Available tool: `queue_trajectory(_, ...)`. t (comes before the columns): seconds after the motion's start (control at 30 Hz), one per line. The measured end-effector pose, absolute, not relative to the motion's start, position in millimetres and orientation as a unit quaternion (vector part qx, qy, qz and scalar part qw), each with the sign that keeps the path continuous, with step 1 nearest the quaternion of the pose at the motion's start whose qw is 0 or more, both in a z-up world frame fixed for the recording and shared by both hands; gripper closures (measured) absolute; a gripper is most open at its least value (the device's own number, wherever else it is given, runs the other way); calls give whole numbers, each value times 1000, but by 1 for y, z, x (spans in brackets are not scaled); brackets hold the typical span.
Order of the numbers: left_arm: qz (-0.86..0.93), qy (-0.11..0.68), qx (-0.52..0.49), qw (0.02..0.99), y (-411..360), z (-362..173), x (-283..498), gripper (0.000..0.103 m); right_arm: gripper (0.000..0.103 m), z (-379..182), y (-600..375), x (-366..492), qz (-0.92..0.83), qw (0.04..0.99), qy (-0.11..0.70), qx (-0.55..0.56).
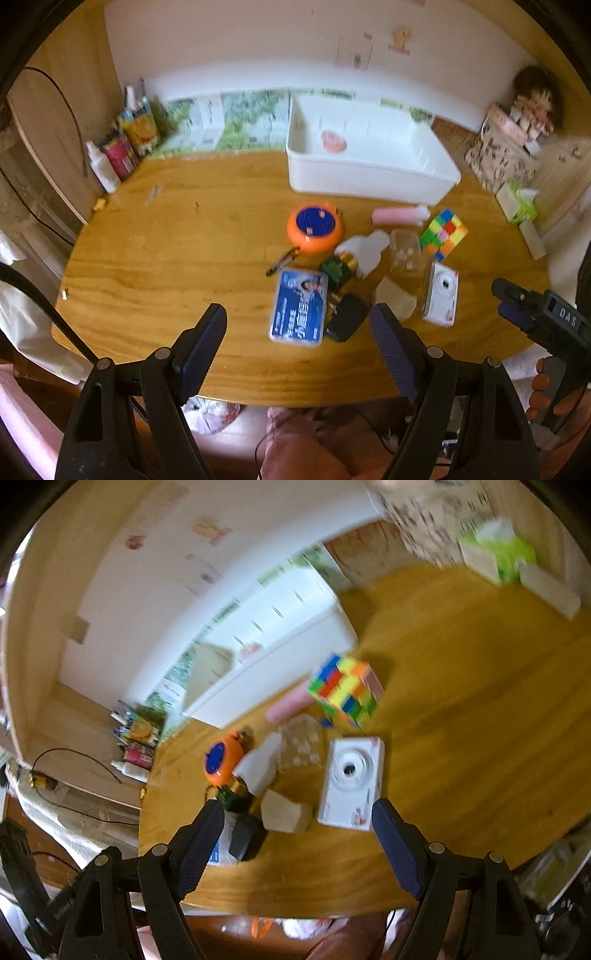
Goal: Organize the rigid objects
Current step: 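Grasp the blue floss box with the left tool while the right tool grasps the white toy box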
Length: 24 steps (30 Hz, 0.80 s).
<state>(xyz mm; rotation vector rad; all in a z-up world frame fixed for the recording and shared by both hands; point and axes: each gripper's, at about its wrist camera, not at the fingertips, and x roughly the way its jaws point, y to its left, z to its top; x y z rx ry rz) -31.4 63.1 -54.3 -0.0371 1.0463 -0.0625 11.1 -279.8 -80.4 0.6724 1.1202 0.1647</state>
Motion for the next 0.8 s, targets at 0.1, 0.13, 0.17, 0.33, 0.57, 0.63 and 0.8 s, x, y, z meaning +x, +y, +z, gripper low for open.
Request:
queue_trajectory(0.1, -42, 527, -14, 849, 65, -69, -23, 20, 20, -94, -278, 14, 61, 773, 544, 321)
queue_trajectory(0.13, -44, 535, -11, 843, 66, -74, -20, 20, 20, -99, -276, 14, 51, 767, 553, 320)
queue_trajectory(0.17, -46, 543, -7, 839, 66, -78, -17, 20, 20, -103, -274, 15, 42, 763, 561, 318)
queue_trajectory(0.33, -57, 587, 2, 808, 72, -105, -1, 20, 20, -118, -265, 18, 5, 742, 589, 320)
queue_trajectory(0.57, -86, 626, 18, 775, 73, -132, 26, 20, 20, -134, -249, 26, -41, 721, 610, 327)
queue_trajectory(0.63, -95, 636, 26, 766, 71, -138, 34, 20, 20, -139, -244, 28, -53, 712, 617, 332)
queue_trajectory(0.8, -113, 664, 24, 739, 69, -154, 52, 20, 20, -148, -233, 32, -76, 702, 631, 323)
